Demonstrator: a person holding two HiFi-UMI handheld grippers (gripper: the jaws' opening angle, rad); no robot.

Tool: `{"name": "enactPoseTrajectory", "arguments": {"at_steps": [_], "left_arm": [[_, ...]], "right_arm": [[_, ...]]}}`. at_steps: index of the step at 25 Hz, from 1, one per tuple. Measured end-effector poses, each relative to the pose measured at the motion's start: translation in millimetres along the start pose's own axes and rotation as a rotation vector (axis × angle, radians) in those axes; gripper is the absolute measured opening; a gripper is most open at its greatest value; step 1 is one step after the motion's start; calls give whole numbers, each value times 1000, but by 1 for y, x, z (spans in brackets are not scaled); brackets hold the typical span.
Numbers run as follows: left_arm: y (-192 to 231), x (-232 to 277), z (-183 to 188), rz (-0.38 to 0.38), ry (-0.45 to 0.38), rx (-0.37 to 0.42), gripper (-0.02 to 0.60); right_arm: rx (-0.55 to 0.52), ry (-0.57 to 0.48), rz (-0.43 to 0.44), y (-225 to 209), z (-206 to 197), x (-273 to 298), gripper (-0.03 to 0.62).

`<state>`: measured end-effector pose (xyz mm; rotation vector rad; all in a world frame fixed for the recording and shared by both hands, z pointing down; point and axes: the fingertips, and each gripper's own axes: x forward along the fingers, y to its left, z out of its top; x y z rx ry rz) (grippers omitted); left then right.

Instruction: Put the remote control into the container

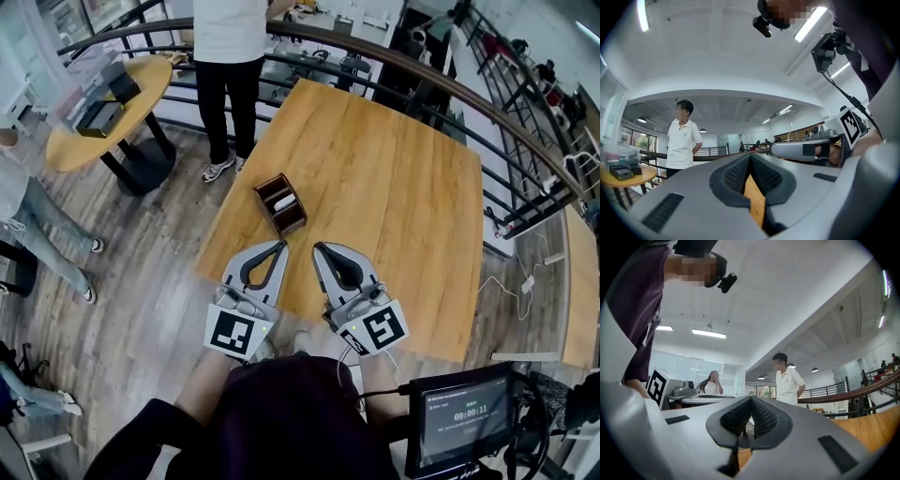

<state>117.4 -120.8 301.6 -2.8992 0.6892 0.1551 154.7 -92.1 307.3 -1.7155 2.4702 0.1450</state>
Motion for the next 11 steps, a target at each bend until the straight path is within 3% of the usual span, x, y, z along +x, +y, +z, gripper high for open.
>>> {"name": "enactPoseTrajectory", "arguments": {"at_steps": [11], "left_arm": [[12,-7,0,4,2,-5,11]], "right_arm": [[-6,17,2,7,0,12,17]]}}
